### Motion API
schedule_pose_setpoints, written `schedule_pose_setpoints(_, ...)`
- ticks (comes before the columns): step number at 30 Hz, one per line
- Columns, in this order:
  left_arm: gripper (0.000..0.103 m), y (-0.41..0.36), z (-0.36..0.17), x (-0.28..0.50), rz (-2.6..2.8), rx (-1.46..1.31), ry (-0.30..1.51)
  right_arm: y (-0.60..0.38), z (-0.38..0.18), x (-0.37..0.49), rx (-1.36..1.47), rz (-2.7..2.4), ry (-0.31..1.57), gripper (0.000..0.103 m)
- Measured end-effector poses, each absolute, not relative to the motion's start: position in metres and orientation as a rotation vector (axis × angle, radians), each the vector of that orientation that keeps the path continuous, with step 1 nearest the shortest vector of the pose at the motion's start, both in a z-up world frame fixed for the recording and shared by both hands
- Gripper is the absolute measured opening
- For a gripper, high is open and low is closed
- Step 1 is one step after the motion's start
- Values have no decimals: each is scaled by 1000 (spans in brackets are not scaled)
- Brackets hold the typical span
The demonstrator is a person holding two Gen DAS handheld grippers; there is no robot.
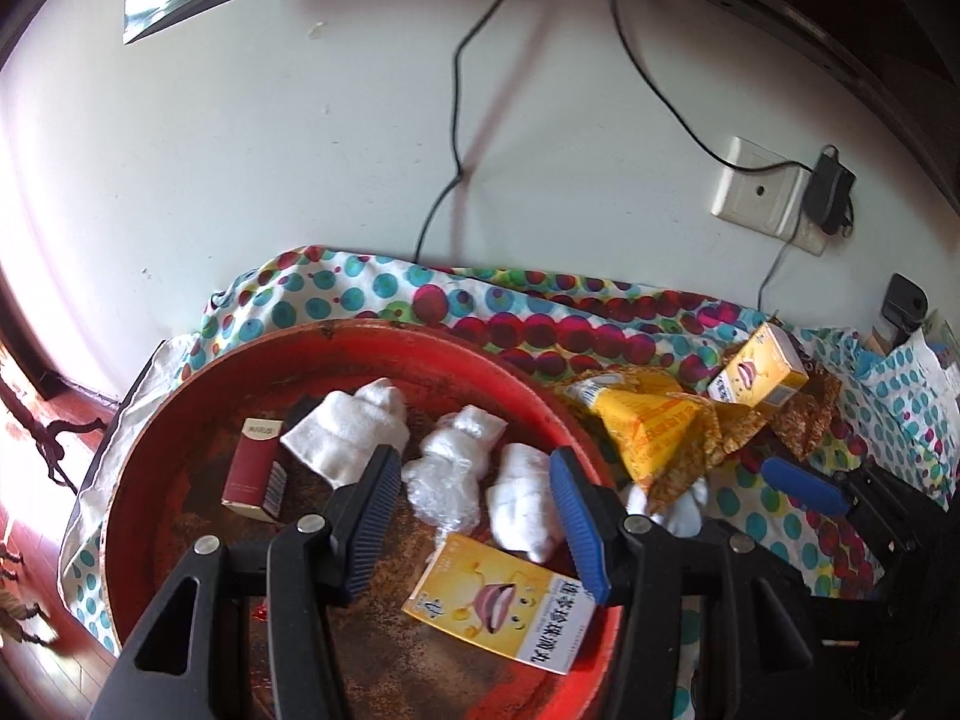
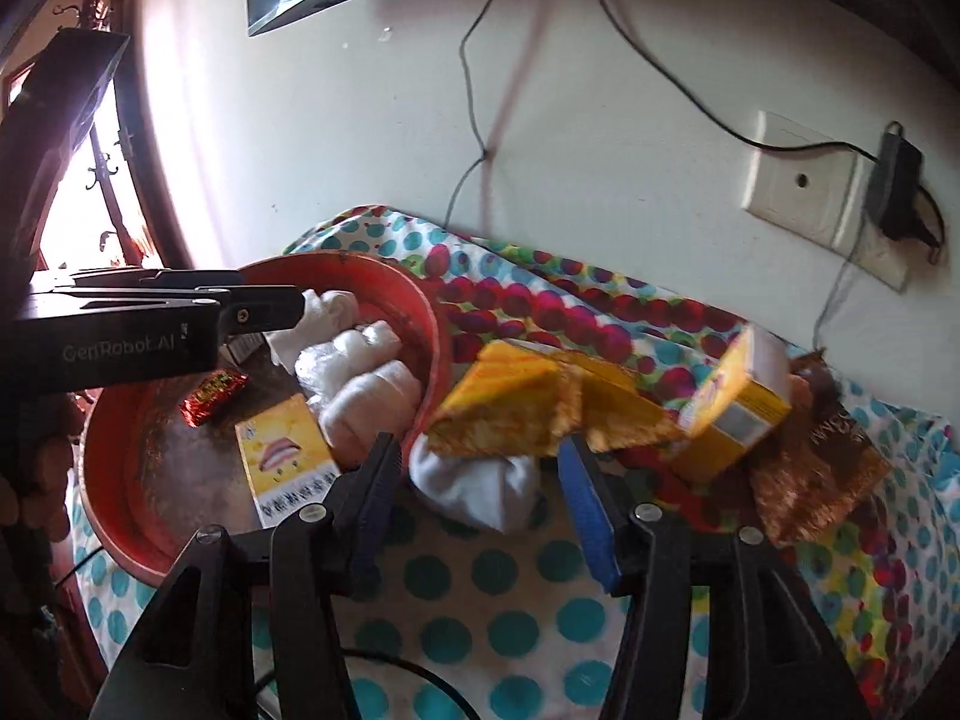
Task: Organize objects
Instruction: 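Carry the white sock into the red tray and open the right gripper, then reach to the brown chocolate snack bag and grasp it with the right gripper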
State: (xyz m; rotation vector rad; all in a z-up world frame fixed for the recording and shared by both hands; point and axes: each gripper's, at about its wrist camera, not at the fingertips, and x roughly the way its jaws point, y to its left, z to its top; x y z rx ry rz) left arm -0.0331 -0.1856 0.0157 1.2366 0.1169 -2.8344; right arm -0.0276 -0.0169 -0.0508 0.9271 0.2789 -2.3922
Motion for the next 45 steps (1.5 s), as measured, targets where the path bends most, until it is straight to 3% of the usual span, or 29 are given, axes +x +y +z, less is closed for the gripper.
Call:
schedule_pose_setpoints(13, 53, -120, -7, -36, -2902, 1350, -117, 82, -79, -48, 1085, -2602, 222, 55)
schedule_pose_setpoints(29, 53, -111, -19, -39, -2888, 1375, -152, 169, -104, -111, 1270, -2606, -343, 55)
schedule_pose_setpoints(45, 53, -104, -17, -36, -2904, 1274, -212, 168, -116, -172, 1197, -2523, -663, 57)
